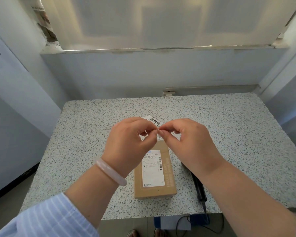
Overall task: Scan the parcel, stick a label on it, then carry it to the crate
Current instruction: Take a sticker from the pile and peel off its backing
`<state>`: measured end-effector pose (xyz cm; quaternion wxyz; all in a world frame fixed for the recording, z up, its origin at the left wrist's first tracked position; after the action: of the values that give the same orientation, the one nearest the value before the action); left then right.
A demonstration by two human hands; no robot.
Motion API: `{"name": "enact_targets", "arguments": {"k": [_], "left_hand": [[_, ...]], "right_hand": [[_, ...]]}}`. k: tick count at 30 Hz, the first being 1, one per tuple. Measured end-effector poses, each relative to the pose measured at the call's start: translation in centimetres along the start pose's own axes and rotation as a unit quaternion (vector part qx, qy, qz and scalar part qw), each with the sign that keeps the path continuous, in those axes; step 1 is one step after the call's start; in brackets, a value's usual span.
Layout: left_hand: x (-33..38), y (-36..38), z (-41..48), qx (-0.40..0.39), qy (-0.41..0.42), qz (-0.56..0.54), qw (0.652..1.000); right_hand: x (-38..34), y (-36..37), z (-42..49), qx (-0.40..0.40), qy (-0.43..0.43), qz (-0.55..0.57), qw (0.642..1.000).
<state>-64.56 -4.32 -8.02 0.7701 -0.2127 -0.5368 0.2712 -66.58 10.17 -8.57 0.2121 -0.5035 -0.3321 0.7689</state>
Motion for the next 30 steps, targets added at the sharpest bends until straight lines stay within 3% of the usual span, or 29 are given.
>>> {"name": "enact_targets", "arguments": {"k": [6, 12, 19, 24, 30], "left_hand": [[0.4, -0.1, -0.2, 0.032, 0.013, 0.012, 0.999], [0.2, 0.0, -0.3, 0.053, 0.003, -0.002, 0.999], [-0.5, 0.2, -0.3, 0.062, -0.057, -0.077, 0.993], [-0.7, 0.2, -0.3, 0.061, -0.058, -0.087, 0.993], [-0.5, 0.3, -0.3, 0.055, -0.032, -0.066, 0.996]], "right_hand": [[-0.9, -0.1, -0.1, 0.053, -0.068, -0.068, 0.994], [-1.0, -0.2, -0.2, 0.088, -0.075, -0.065, 0.991], [-0.2, -0.3, -0.2, 0.085, 0.018, 0.038, 0.995], [0.5, 0.4, -0.2, 0.035, 0.100, 0.150, 0.983], [1.0, 0.7, -0.2, 0.005, 0.139, 0.182, 0.973]]}}
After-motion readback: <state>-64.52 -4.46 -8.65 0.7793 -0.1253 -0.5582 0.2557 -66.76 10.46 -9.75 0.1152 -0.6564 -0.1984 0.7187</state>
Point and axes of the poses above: each hand's wrist, its own z-axis towards the middle knuckle, its own y-axis out of the palm, x = y × z, the point moved 5 cm from there along z, towards the middle knuckle, and after that the axes turned 4 degrees about -z, right-handed, at the moved point
